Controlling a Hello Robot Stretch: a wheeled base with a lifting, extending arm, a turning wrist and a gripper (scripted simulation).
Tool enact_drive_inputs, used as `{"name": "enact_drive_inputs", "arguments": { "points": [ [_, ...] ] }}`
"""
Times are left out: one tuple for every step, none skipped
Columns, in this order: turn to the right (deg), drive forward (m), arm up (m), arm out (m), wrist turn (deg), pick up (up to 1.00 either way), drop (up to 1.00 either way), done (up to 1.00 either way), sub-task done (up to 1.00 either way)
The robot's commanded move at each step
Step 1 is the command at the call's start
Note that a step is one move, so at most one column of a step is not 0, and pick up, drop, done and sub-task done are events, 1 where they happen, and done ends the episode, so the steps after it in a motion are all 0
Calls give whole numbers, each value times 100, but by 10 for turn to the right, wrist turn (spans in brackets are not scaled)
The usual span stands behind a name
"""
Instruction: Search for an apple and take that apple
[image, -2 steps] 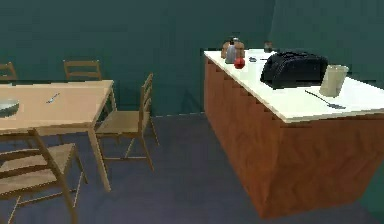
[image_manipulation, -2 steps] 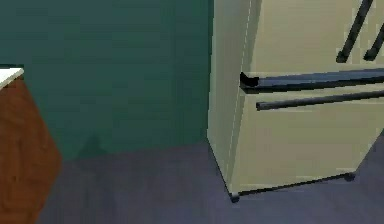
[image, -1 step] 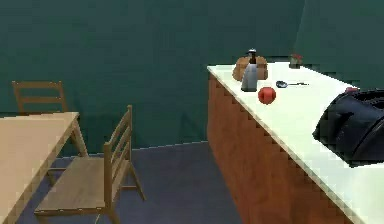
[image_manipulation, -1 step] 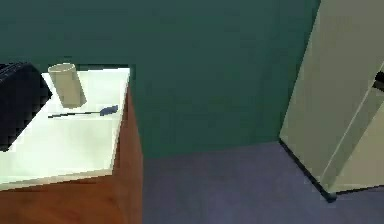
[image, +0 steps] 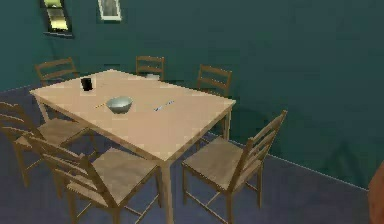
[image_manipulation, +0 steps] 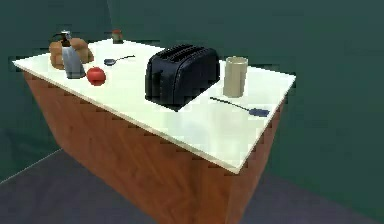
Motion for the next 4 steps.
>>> {"name": "enact_drive_inputs", "arguments": {
  "points": [
    [-210, 0, 0, 0, 0, 0, 0, 0, 0],
    [450, 0, 0, 0, 0, 0, 0, 0, 0],
    [150, 0, 0, 0, 0, 0, 0, 0, 0],
    [0, 85, 0, 0, 0, 0, 0, 0, 0]
  ]
}}
